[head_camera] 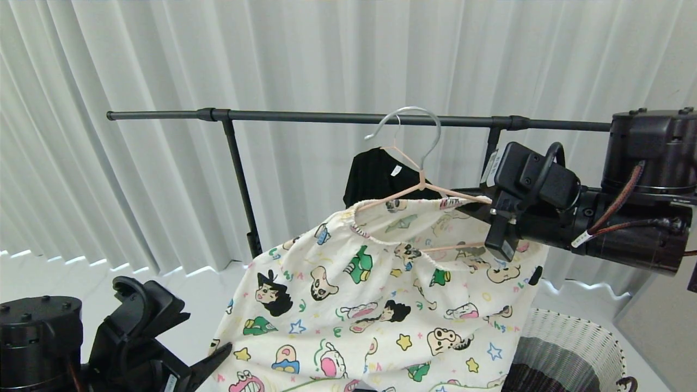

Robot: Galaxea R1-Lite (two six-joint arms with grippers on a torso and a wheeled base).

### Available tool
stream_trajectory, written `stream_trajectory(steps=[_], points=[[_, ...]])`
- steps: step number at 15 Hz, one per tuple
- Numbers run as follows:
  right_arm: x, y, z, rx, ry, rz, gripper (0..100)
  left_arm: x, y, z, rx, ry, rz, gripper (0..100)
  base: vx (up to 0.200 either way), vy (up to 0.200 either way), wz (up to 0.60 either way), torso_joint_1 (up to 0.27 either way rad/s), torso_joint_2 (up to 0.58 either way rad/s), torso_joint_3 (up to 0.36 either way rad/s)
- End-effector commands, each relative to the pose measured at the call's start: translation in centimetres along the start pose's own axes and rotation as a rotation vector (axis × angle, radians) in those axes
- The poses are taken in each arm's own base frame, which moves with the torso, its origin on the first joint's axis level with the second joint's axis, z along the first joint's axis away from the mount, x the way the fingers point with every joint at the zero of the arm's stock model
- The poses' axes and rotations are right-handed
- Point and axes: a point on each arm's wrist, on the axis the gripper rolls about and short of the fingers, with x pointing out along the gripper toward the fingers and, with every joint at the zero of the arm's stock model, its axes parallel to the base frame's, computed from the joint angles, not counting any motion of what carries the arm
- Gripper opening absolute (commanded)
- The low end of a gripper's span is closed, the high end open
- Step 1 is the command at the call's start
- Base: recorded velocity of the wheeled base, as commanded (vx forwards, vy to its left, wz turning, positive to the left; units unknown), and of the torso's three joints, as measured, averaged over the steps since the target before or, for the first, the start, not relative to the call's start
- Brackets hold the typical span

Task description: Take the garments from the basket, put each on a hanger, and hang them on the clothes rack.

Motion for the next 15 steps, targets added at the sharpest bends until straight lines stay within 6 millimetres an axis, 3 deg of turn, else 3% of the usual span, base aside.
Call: stream_trajectory(steps=[1,4,10,15], points=[[-1.5,-0.2,-1.0,0.014,0.075,-0.049,0,-0.4,0.2,0.3,-0.028,-0.028,0.019,100,0.000,0.000,0.00,0.000,0.00,0.000],[-5.3,0.5,-3.9,0.087,0.326,-0.139,0,-0.8,1.4,1.1,-0.107,-0.070,0.081,100,0.000,0.000,0.00,0.000,0.00,0.000],[-10.7,2.8,-5.9,0.428,0.696,-0.338,0,-0.9,3.0,1.7,-0.136,-0.057,0.238,100,0.000,0.000,0.00,0.000,0.00,0.000],[-11.6,2.8,-6.8,0.555,0.775,-0.392,0,-1.1,3.5,2.4,-0.136,-0.067,0.322,100,0.000,0.000,0.00,0.000,0.00,0.000]])
